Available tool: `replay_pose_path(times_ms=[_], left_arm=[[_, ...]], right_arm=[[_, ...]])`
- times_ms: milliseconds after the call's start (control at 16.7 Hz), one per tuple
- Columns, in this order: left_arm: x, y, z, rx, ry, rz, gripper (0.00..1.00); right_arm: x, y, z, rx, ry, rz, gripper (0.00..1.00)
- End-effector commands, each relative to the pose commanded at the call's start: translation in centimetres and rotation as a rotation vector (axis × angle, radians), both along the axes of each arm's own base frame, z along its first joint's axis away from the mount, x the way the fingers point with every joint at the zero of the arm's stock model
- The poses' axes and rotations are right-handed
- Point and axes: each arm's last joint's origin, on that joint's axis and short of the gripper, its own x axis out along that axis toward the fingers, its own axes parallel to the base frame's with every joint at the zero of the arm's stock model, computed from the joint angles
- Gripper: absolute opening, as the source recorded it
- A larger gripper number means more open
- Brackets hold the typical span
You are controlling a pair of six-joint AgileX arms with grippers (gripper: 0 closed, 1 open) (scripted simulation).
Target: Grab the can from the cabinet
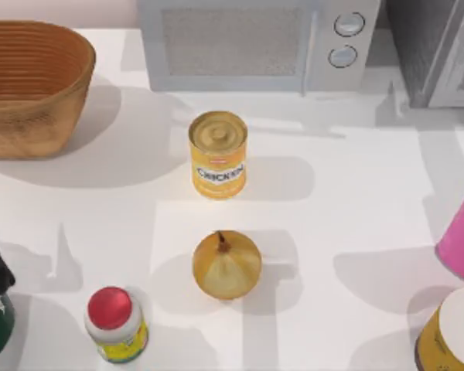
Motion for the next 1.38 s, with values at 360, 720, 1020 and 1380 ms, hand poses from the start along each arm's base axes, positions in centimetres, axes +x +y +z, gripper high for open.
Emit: replay_pose_path(times_ms=[360, 720, 1020, 1380], left_arm=[[0.0, 0.0, 0.0, 0.0, 0.0, 0.0, 1.0], [0.0, 0.0, 0.0, 0.0, 0.0, 0.0, 1.0], [0.0, 0.0, 0.0, 0.0, 0.0, 0.0, 1.0], [0.0, 0.0, 0.0, 0.0, 0.0, 0.0, 1.0]], right_arm=[[3.4, 1.2, 3.1, 0.003, -0.012, -0.001, 1.0], [3.5, 1.2, 3.3, 0.003, -0.017, -0.005, 1.0], [8.3, 4.1, 2.1, 0.001, -0.016, -0.011, 1.0], [11.8, 7.3, 0.5, 0.0, -0.022, -0.008, 1.0]])
